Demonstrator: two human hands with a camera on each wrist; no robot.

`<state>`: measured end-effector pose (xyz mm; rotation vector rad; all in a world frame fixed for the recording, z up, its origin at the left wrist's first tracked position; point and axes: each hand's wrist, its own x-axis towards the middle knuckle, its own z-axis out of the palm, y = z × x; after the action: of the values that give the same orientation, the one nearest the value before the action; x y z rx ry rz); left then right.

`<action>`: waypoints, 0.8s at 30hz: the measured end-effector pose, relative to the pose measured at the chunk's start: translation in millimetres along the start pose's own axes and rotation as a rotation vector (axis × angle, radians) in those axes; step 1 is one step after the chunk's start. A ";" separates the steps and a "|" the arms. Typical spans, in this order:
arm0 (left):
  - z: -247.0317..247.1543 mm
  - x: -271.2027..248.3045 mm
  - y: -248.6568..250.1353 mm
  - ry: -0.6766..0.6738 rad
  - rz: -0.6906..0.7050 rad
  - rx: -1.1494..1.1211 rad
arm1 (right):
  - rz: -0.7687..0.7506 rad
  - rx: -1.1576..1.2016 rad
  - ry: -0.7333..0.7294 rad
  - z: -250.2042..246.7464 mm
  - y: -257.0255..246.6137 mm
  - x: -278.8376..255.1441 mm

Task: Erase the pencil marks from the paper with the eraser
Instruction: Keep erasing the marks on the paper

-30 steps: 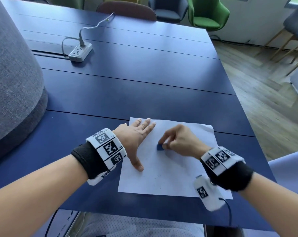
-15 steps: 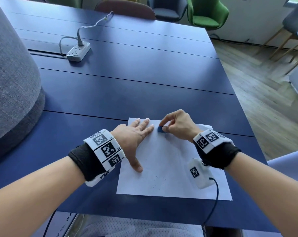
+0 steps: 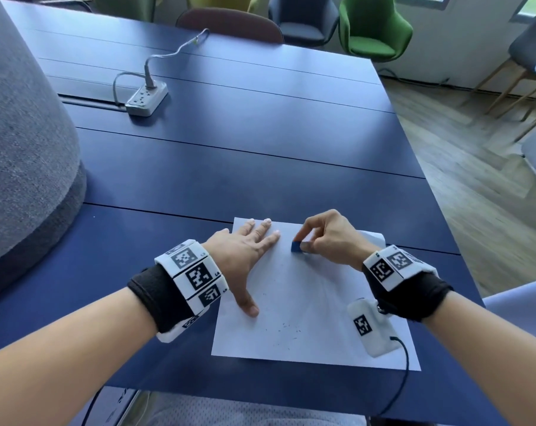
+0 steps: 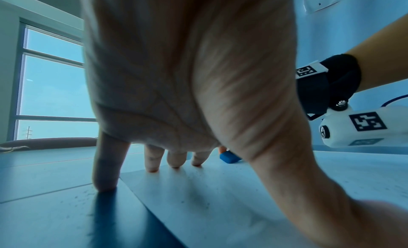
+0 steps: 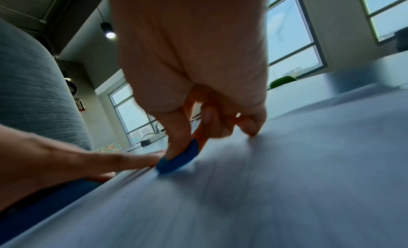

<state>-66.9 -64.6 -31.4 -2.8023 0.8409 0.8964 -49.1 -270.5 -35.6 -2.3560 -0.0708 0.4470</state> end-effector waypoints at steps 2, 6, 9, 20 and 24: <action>0.4 0.3 -0.5 0.000 -0.004 -0.009 | 0.009 -0.037 -0.061 -3.6 -1.3 3.4; -0.5 -0.4 -0.9 -0.001 -0.003 -0.016 | 0.003 -0.031 0.124 -4.6 -2.3 20.9; 0.0 0.4 -0.3 0.004 -0.003 -0.019 | -0.020 -0.016 -0.003 -7.9 1.8 17.2; 0.7 0.9 -1.1 -0.005 0.004 -0.027 | -0.048 0.003 0.017 -6.2 -2.7 18.4; -0.1 1.7 -0.9 -0.011 0.003 -0.020 | -0.040 -0.060 0.025 -7.9 -7.1 22.7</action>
<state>-65.2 -64.6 -32.4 -2.8119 0.8391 0.9247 -24.6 -266.4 -32.3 -2.4138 -0.1208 0.4015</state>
